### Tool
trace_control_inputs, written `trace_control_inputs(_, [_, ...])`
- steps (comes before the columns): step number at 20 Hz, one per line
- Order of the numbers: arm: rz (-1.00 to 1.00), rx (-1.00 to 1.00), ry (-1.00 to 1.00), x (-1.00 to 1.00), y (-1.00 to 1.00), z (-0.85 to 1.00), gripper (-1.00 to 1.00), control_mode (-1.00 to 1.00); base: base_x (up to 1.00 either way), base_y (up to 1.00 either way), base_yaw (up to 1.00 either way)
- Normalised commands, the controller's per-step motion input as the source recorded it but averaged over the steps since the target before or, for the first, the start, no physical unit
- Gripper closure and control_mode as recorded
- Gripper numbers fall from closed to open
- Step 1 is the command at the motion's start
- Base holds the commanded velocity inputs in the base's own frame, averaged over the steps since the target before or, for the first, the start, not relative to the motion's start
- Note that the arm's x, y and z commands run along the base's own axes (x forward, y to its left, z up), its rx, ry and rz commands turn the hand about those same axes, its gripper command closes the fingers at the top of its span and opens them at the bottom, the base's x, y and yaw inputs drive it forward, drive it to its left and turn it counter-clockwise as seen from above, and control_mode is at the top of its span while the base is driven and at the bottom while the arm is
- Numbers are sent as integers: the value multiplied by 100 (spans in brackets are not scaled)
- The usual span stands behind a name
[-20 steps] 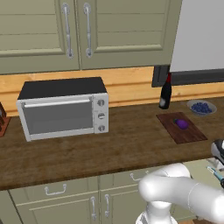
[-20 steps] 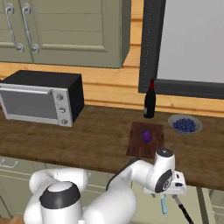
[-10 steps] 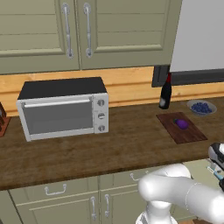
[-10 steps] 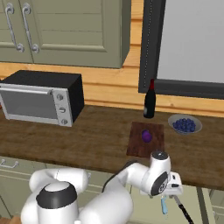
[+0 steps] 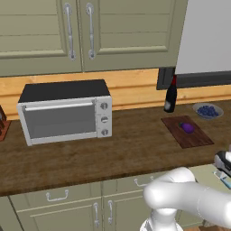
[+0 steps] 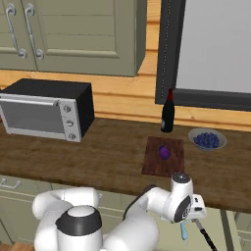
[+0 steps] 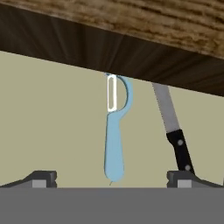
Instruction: Place the appropriate cutting tool for cutting the eggplant skin on the cutting board.
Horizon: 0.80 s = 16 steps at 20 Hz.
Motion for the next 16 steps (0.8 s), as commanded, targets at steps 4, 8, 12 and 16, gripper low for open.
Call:
trace_control_inputs(4, [2,0,0,0,-1,-5,-100,-100,0,0,0])
trace_control_inputs(8, [0,0,0,0,0,-13,-100,-100,0,0,0])
trace_control_inputs(12, [0,0,0,0,0,-15,-100,-100,0,0,0])
trace_control_inputs(16, [0,0,0,0,0,-14,-100,-100,0,0,0])
